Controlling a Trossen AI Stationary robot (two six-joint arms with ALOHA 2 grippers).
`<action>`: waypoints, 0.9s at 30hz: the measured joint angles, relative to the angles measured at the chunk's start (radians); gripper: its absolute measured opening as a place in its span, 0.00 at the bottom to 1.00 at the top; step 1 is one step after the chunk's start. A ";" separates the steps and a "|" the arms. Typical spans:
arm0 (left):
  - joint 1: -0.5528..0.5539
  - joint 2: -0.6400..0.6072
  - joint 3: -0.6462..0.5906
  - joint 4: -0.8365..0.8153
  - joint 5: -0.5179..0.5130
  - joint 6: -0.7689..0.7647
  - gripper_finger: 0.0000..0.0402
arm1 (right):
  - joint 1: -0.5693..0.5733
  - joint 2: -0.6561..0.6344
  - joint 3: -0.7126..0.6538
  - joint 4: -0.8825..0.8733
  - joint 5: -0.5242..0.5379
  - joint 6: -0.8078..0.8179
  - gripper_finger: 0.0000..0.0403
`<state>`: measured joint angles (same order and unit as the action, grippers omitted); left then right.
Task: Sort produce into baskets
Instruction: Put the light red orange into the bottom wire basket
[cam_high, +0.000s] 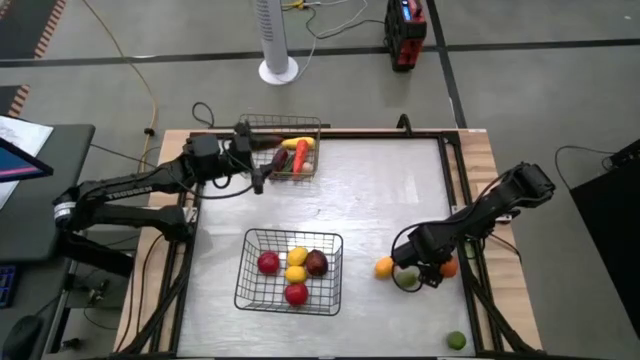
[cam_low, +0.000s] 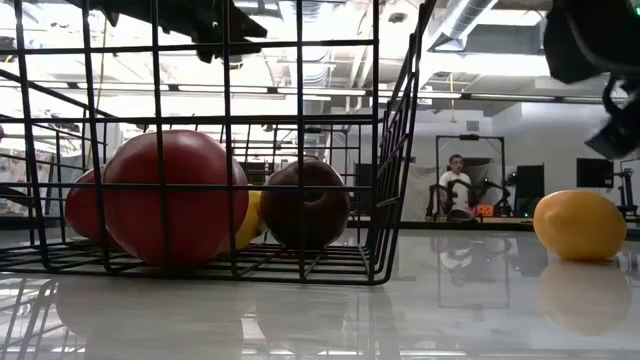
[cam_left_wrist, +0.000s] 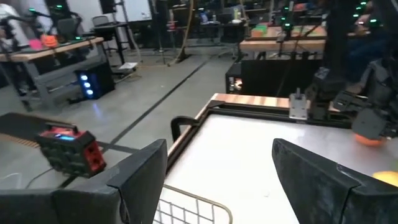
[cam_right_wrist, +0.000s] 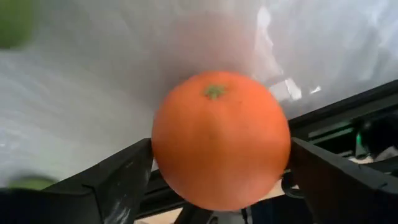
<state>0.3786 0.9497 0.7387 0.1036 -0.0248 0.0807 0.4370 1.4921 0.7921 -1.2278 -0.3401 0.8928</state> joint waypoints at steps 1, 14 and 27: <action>0.000 0.000 0.000 0.000 -0.011 0.001 0.69 | 0.000 0.000 -0.016 0.008 -0.012 0.000 0.97; 0.000 -0.001 0.000 0.002 -0.018 0.026 0.69 | -0.002 0.000 0.016 0.036 -0.055 -0.048 0.83; -0.014 -0.001 0.000 0.053 0.196 0.041 0.69 | -0.097 0.000 0.386 0.289 0.080 -0.173 0.85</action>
<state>0.3645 0.9485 0.7387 0.1566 0.1708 0.1215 0.3401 1.4921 1.1777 -0.9391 -0.2598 0.7197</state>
